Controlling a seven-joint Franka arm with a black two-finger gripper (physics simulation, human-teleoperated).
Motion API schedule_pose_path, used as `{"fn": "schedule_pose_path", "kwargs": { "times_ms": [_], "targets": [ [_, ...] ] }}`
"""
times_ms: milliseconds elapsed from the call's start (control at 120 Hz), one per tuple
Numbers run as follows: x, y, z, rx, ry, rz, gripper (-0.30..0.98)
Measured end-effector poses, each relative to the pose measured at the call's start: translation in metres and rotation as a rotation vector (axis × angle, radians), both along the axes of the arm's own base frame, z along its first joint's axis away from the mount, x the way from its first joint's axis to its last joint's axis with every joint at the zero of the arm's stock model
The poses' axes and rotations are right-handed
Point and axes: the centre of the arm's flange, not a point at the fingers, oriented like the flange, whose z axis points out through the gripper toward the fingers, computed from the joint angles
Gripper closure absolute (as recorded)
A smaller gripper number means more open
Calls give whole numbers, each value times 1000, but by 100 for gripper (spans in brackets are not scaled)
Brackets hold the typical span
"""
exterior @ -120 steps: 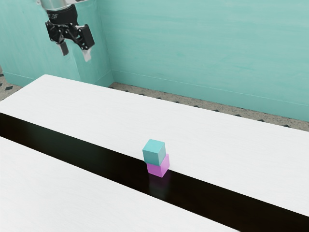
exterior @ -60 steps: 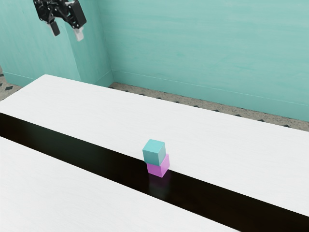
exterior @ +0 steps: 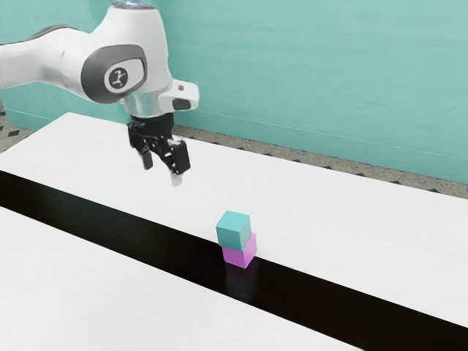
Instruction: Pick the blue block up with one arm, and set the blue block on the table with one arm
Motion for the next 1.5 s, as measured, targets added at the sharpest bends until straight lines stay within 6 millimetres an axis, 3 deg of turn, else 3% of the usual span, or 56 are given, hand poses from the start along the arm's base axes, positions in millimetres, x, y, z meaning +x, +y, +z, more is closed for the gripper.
{"fn": "schedule_pose_path", "kwargs": {
  "times_ms": [150,358,492,658,917,1058,1342,1500],
  "targets": [
    [4,-6,-39,-16,-13,-7,0],
    [26,-46,-86,-59,-39,-41,0],
    [36,-59,-92,-61,-72,-48,0],
    [61,-44,-108,-66,-79,2,0],
    [84,-56,-137,-76,-59,24,0],
    [86,-65,-146,-79,-48,30,0],
    [81,-63,-166,-78,-23,72,0],
    [86,-60,-195,-71,12,93,0]
  ]
}}
